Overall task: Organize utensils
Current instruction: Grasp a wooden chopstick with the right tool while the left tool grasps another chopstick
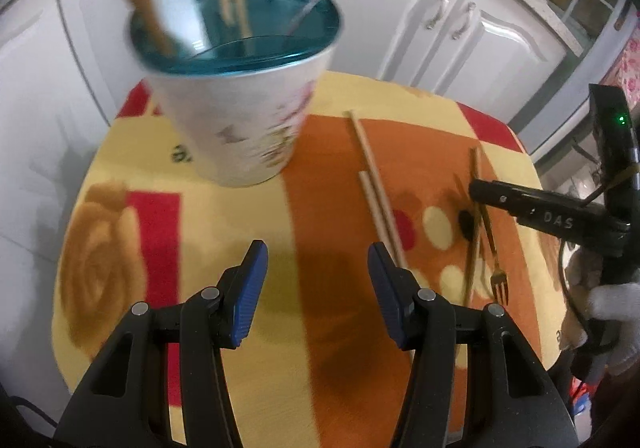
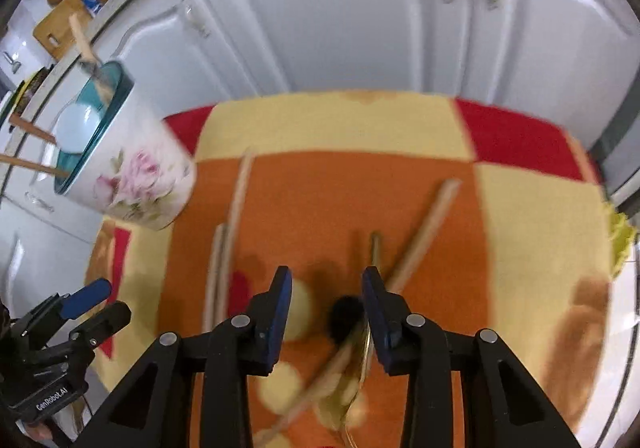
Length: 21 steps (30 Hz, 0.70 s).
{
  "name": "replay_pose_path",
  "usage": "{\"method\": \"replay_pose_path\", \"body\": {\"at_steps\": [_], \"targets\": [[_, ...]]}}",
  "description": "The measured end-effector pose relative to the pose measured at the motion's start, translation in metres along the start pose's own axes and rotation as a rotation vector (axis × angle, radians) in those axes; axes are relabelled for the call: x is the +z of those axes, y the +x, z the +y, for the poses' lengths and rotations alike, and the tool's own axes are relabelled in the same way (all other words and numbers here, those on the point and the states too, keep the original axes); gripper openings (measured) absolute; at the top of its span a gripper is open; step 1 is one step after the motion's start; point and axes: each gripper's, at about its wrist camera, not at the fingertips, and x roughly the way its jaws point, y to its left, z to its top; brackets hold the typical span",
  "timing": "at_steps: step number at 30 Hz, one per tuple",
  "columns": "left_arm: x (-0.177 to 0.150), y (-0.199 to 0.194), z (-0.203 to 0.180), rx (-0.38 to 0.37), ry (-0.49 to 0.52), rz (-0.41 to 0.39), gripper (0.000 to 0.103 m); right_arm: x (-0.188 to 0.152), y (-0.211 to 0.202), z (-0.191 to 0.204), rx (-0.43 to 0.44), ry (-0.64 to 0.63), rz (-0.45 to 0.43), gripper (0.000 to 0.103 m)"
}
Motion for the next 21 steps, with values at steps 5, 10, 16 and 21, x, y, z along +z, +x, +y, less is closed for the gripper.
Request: {"method": "replay_pose_path", "body": {"at_steps": [5,10,16,21], "targets": [[0.013,0.022,-0.014,-0.076,-0.009,0.025,0.042,0.0,-0.011,-0.013,0.014,0.042,-0.016,0.035],[0.018,0.05,-0.02,-0.046,0.001,0.082,0.026,0.008,-0.014,-0.01,0.029,0.06,-0.014,0.035],[0.024,0.06,-0.024,-0.051,-0.017,0.08,0.024,0.004,-0.016,-0.024,0.042,0.085,-0.022,0.038],[0.028,0.063,-0.024,-0.041,-0.032,0.077,0.024,0.005,-0.01,-0.035,0.019,0.116,-0.02,0.038]]}}
